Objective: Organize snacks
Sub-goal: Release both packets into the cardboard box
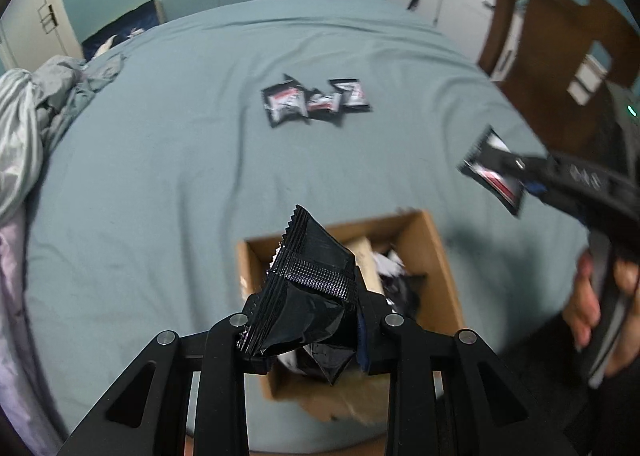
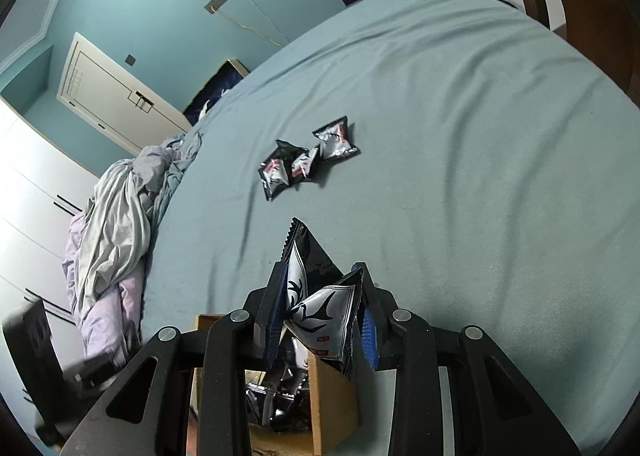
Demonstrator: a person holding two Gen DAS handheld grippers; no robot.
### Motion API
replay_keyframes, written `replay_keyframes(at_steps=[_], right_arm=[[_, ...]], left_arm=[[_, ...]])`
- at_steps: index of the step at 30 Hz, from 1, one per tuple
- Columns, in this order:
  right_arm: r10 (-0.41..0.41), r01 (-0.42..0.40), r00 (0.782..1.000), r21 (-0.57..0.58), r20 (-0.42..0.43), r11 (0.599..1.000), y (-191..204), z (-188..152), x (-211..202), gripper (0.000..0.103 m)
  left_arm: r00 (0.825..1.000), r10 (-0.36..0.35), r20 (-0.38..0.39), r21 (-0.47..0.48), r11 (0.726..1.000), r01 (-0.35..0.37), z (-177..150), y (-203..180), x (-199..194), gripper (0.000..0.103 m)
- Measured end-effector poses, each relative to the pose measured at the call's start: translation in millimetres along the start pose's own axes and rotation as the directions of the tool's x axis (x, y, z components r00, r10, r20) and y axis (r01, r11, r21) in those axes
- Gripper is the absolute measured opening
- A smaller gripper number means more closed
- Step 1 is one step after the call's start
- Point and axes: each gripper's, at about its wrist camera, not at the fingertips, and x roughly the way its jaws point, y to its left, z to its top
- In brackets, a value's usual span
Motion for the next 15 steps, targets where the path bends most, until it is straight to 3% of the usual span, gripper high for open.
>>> replay_keyframes(at_steps=[2,4,7,15], right_arm=[[0.009,-0.009,1.0,-0.013,0.007,1.0,2,-5,-4,0.03],[0.008,-0.008,1.0,-0.025,0.01,1.0,5,-10,-4,0.03],[0.013,-0.012,1.0,-0.046,0.009,0.999,10,-18,-6,0.03],[0.019,-0.025,0.999,-0.153,-0.04,0.988,31,-26,13,0.03]], left_arm=[[0.999,-0.04,0.017,0.019,0.999,0.039,-9,-3,5,0.034],[0.997,-0.064,0.032,0.018,0.998,0.063,-15,-3,11,0.065],[0.997,-0.057,0.051,0.011,0.998,0.057,-16,0,11,0.081],[0.982,0.118,0.15,-0.061,0.992,-0.11,-18,30,-6,0.09]])
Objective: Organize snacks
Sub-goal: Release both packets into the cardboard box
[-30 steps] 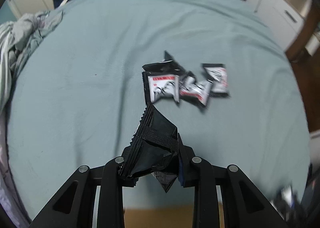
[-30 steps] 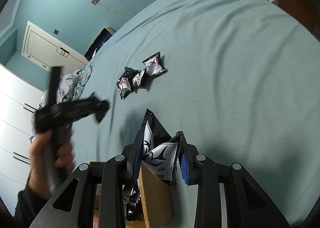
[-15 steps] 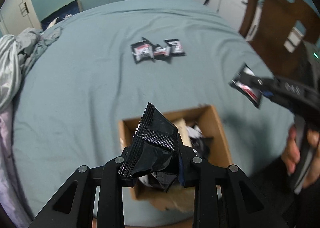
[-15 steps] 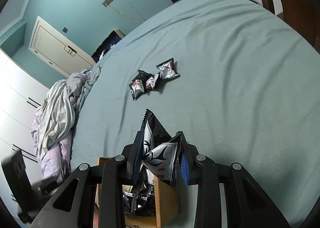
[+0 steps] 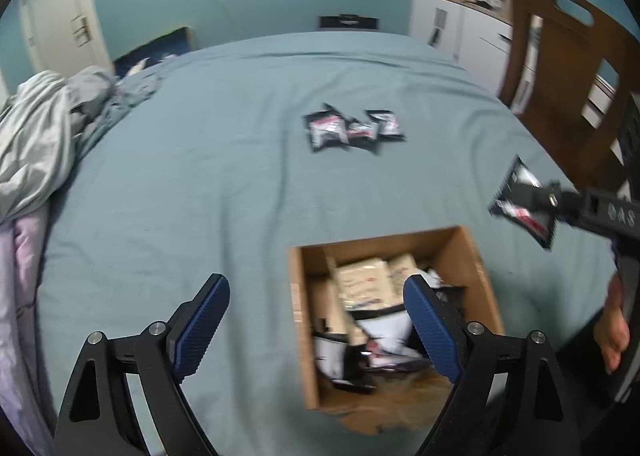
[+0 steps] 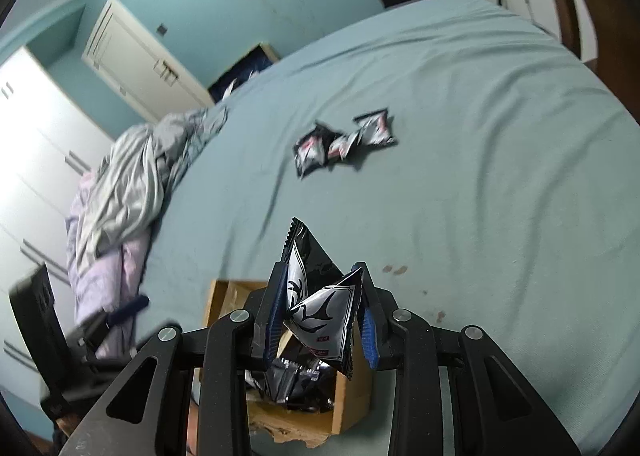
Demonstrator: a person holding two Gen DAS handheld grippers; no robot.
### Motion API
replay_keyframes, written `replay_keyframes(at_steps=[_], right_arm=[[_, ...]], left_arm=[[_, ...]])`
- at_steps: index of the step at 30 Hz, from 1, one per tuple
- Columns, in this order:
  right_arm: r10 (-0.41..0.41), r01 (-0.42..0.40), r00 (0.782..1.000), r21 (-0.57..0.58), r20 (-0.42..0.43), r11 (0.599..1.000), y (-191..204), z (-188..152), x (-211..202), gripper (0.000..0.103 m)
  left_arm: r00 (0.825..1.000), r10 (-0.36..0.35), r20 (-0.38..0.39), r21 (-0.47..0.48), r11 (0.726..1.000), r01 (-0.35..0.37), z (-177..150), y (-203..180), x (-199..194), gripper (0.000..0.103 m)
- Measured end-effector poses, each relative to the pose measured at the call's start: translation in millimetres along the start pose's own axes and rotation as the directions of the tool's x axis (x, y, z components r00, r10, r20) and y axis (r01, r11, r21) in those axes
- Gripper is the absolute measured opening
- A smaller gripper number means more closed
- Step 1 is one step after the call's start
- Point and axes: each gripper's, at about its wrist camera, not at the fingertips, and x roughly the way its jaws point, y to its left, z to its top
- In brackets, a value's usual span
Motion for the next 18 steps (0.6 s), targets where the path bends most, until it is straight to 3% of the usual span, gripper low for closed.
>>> replay_keyframes(at_steps=[5,12,15,17,18], right_arm=[[0.054,-0.065,0.994,-0.115,-0.095,0.991,27,-7,14,0.03],[0.049,-0.102,0.974,-0.235,-0.219,0.967,54,-19,33,0.032],[0.026,-0.078,0.972,-0.216,-0.233,0.973,55,-15,44,0.045],[-0.04,-0.005,0.981,-0.227,-0.192,0.974,56,-10,46,0.068],[-0.073,0.033,0.983,-0.237,-0.165,0.971,57,-7,45,0.07]], left_arm=[[1.0,0.014,-0.025,-0.043,0.999,-0.015,1,13,5,0.09],[0.999,0.027,-0.038,-0.045,0.999,-0.029,-2,15,9,0.09],[0.999,0.029,-0.038,-0.043,0.999,-0.031,-1,14,9,0.09],[0.999,0.034,-0.036,-0.042,0.998,-0.035,-1,13,8,0.09],[0.999,0.039,-0.036,-0.042,0.998,-0.04,-1,13,7,0.09]])
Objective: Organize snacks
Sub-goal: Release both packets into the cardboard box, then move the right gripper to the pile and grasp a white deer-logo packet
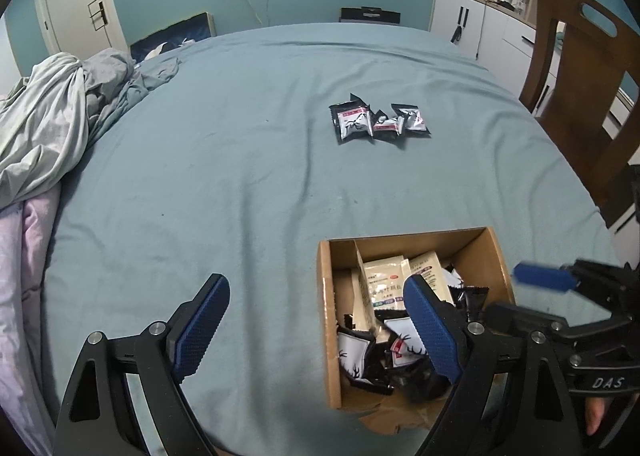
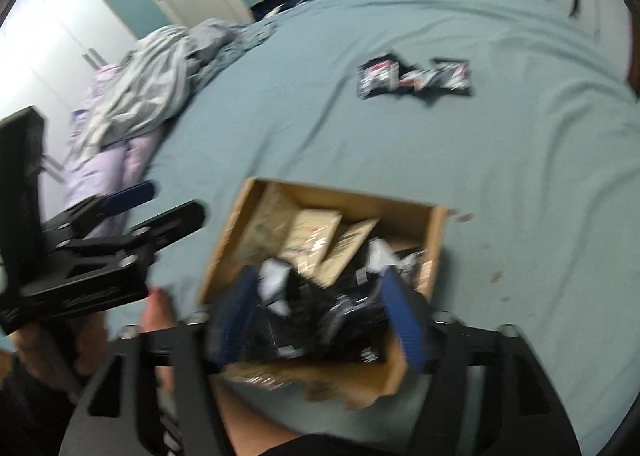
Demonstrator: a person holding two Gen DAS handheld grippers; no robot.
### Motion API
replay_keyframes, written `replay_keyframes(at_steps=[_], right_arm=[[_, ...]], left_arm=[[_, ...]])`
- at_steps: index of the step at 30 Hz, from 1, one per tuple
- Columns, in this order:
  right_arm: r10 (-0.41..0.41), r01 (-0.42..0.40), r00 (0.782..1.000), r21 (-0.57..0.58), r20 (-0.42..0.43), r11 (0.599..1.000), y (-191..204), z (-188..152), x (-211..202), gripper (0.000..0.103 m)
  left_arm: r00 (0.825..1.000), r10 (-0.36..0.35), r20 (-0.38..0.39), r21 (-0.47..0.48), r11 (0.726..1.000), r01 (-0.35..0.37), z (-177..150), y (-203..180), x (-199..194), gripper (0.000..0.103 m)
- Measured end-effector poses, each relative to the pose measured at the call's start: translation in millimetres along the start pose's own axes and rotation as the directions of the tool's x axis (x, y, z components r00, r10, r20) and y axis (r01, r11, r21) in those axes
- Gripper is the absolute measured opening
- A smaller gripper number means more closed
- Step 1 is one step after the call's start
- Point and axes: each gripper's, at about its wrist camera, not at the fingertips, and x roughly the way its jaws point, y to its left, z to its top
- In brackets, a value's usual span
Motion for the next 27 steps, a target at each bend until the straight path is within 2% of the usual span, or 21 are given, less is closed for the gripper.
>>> replay_keyframes(at_steps=[3,6,9,11,18,23,27], right_arm=[[-0.087,0.087,0.994,0.001,0.063,0.996,-1,9,-6,0.072],[-0.187,0.189,0.977,-0.009,0.103,0.982,-1,19,-10,0.073],[-0.309,0.315,0.945,-0.045,0.108,0.948,2,31,-8,0.073],[-0.361,0.367,0.926,-0.048,0.109,0.929,1,36,-6,0.073],[-0.366,0.366,0.929,0.005,0.06,0.931,-13,62,12,0.073],[-0.288,0.286,0.958,0.101,0.003,0.953,-50,91,31,0.073],[-0.262,0.263,0.965,0.152,-0.026,0.953,-85,123,52,0.073]], left_arm=[[1.0,-0.001,-0.004,-0.005,1.0,0.001,0,2,0,0.09],[1.0,0.001,-0.014,-0.015,1.0,-0.002,0,3,4,0.09],[1.0,0.013,-0.029,-0.021,1.0,-0.013,0,4,8,0.09],[0.999,0.021,-0.038,-0.024,0.999,-0.022,0,5,11,0.09],[0.998,0.027,-0.064,-0.022,0.999,-0.029,5,6,20,0.09],[0.996,0.001,-0.085,-0.026,1.0,-0.004,7,4,27,0.09],[0.996,-0.01,-0.085,-0.022,1.0,0.008,11,3,31,0.09]])
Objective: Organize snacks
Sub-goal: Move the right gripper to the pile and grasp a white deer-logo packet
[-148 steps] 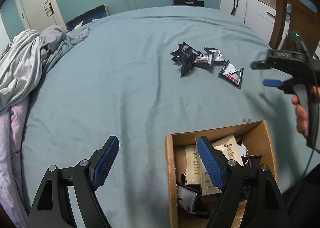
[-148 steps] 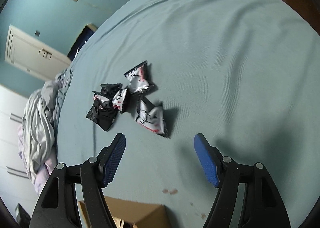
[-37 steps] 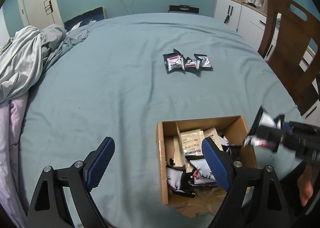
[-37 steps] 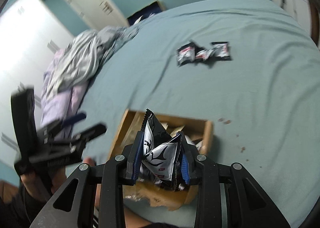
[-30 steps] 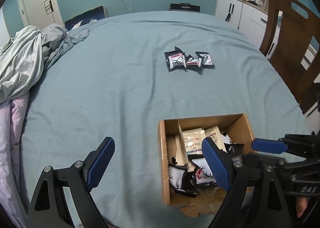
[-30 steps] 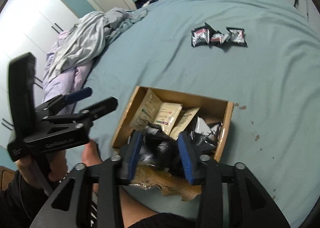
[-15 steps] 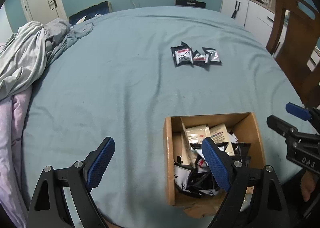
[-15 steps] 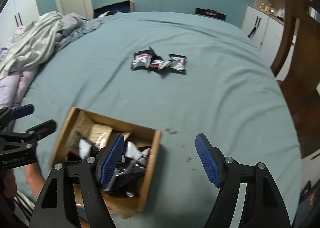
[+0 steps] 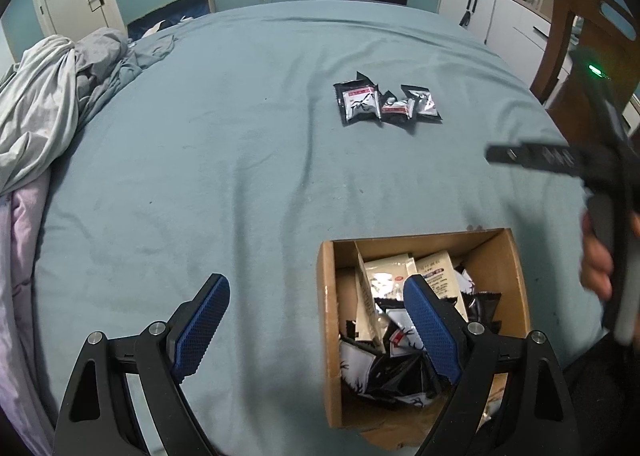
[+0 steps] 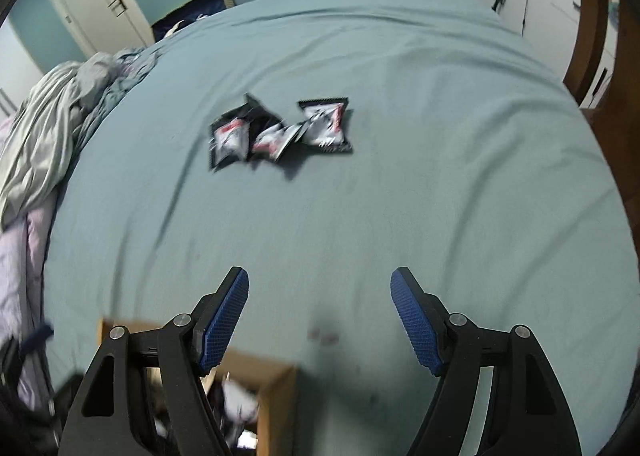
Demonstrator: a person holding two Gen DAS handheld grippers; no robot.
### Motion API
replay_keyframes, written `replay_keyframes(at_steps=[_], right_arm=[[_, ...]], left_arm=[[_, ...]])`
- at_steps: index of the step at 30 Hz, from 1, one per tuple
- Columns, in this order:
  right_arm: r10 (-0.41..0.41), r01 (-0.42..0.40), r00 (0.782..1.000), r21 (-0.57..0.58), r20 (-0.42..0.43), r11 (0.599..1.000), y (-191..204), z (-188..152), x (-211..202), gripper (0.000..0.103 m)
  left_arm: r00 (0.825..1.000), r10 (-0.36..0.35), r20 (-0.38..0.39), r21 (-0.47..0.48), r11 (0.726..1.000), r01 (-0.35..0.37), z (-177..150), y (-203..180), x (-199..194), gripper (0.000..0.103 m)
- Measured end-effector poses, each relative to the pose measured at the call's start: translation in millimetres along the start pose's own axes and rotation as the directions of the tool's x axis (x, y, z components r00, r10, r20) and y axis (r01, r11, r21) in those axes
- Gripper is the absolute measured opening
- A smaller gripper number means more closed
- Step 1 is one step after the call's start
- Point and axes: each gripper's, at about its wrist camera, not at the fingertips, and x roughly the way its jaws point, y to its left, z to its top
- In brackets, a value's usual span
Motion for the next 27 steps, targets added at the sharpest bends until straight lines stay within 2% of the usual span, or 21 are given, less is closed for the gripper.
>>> replay_keyframes(at_steps=[2,5,10,14,18,21,22,25,27], right_arm=[[0.008,-0.008,1.0,0.027,0.006,1.0,-8,16,13,0.073],[-0.024,0.024,1.0,0.053,0.012,0.998,-15,39,36,0.073],[-0.061,0.061,0.998,0.051,0.004,0.997,-7,66,79,0.073],[-0.051,0.052,0.999,0.052,-0.014,0.997,-3,90,114,0.073],[-0.054,0.058,0.998,0.094,-0.04,0.994,-7,112,147,0.073],[-0.044,0.05,0.998,0.122,-0.053,0.991,-14,114,161,0.073],[-0.043,0.048,0.998,0.116,-0.038,0.992,-15,113,161,0.071],[-0.109,0.11,0.994,0.045,-0.029,0.993,-10,105,157,0.037],[-0.1,0.101,0.995,0.039,-0.027,0.994,-11,96,150,0.032]], left_arm=[[1.0,0.001,-0.001,0.004,1.0,-0.001,1,0,2,0.09],[1.0,-0.007,-0.011,-0.003,1.0,0.007,4,1,7,0.09],[0.999,-0.031,-0.037,-0.04,0.999,0.029,10,5,13,0.09],[0.997,-0.069,-0.043,-0.071,0.995,0.066,13,8,12,0.09],[0.998,-0.053,-0.031,-0.082,0.995,0.05,12,12,12,0.09],[0.998,-0.045,-0.036,-0.084,0.996,0.042,11,12,15,0.09],[0.999,-0.036,-0.038,-0.084,0.996,0.033,11,12,17,0.09],[1.0,-0.009,-0.03,-0.069,0.998,0.007,12,10,19,0.09],[1.0,0.016,-0.01,-0.058,0.998,-0.017,12,9,17,0.09]])
